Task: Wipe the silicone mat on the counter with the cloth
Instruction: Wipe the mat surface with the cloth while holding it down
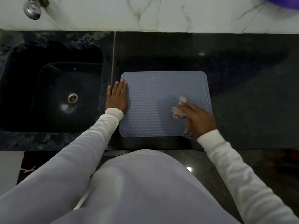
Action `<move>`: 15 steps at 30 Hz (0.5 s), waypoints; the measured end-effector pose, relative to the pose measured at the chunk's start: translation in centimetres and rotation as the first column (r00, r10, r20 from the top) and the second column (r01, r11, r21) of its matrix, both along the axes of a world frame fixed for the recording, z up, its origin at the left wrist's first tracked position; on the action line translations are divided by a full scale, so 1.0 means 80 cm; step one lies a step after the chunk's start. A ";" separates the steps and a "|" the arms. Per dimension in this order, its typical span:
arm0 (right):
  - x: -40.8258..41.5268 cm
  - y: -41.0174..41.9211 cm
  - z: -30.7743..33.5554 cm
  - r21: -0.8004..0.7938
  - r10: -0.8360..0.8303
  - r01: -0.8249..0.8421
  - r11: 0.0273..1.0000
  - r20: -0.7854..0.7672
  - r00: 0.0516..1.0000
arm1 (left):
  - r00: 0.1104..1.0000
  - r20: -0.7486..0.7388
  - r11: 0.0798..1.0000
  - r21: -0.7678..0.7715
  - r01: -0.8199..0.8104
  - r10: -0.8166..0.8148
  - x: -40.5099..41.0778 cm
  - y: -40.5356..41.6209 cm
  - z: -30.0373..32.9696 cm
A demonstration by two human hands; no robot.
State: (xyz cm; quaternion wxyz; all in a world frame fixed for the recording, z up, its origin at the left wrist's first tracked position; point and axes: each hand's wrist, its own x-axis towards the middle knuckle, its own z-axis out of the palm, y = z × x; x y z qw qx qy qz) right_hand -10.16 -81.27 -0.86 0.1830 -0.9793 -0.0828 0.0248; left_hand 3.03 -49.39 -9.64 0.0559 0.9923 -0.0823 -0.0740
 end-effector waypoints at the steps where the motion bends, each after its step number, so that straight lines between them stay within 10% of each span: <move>1: 0.005 0.030 0.008 0.082 0.034 -0.035 0.996 0.015 0.999 | 1.000 -0.001 1.000 -0.004 -0.001 0.001 0.001 0.000 0.000; 5: 0.019 0.147 0.014 0.279 0.185 -0.190 0.941 0.045 0.982 | 1.000 0.001 0.999 -0.048 0.017 -0.017 0.000 0.002 0.002; 15: -0.003 0.133 -0.048 -0.014 0.371 -0.371 0.929 0.035 0.928 | 0.998 0.021 0.995 -0.076 0.057 -0.056 0.000 0.015 -0.006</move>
